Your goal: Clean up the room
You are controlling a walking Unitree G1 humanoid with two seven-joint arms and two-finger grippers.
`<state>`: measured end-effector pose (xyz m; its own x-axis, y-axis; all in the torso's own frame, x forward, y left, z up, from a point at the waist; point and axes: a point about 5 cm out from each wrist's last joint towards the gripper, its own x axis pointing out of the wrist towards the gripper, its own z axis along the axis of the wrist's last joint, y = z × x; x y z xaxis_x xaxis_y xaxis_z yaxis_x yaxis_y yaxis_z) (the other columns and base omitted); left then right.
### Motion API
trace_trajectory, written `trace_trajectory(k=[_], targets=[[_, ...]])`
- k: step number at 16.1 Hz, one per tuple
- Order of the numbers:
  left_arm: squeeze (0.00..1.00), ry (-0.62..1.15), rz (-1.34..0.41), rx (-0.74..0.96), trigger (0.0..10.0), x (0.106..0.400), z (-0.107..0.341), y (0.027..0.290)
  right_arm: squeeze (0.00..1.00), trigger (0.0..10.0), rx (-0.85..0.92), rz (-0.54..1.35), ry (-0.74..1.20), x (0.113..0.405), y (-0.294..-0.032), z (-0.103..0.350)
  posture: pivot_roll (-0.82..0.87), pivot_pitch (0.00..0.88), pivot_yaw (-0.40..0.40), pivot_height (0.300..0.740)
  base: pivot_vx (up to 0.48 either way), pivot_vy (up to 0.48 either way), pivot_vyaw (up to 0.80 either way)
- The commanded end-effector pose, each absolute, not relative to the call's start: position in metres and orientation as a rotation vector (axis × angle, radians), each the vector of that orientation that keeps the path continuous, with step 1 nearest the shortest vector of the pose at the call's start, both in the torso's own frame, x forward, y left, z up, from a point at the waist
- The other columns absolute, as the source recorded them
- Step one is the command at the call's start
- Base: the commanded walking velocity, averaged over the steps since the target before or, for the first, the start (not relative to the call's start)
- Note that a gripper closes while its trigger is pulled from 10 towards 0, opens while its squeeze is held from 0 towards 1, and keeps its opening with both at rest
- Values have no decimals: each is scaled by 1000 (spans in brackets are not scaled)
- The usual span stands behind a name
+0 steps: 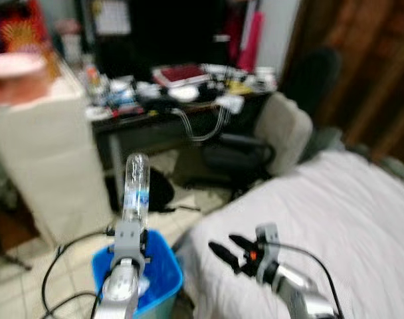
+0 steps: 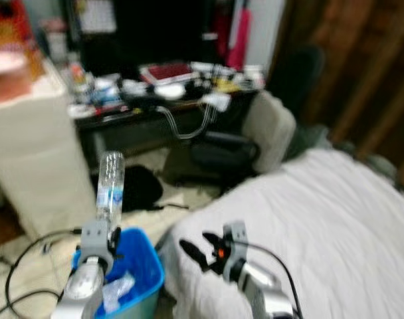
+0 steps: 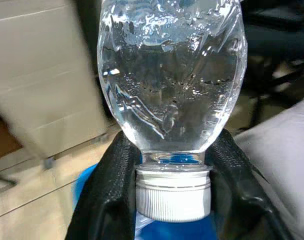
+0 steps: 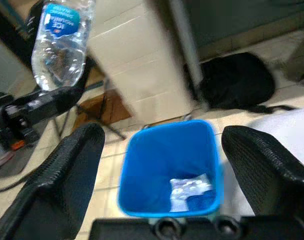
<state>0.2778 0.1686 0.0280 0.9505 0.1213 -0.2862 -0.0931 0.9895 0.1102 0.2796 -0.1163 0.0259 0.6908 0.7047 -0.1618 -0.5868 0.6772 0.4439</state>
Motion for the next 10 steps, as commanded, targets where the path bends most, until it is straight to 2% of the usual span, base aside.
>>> trace_trajectory(k=[1,4,6,9,10], targets=[[0,293,117,107,10000,281,29,170,0,10000,373,748,329,279,-118,28,144,33,-82,740,0,0,0],[0,418,104,136,10000,290,13,177,0,10000,356,770,356,275,-117,23,142,46,-100,740,0,0,740],[0,463,111,124,10000,302,13,186,0,10000,332,785,369,274,-117,21,128,47,-110,740,0,0,0],[0,429,95,117,10000,326,35,201,0,10000,324,783,356,275,-121,26,88,55,-111,740,0,0,0],[0,429,95,117,10000,326,35,201,0,10000,324,783,356,275,-121,26,88,55,-111,740,0,0,0]])
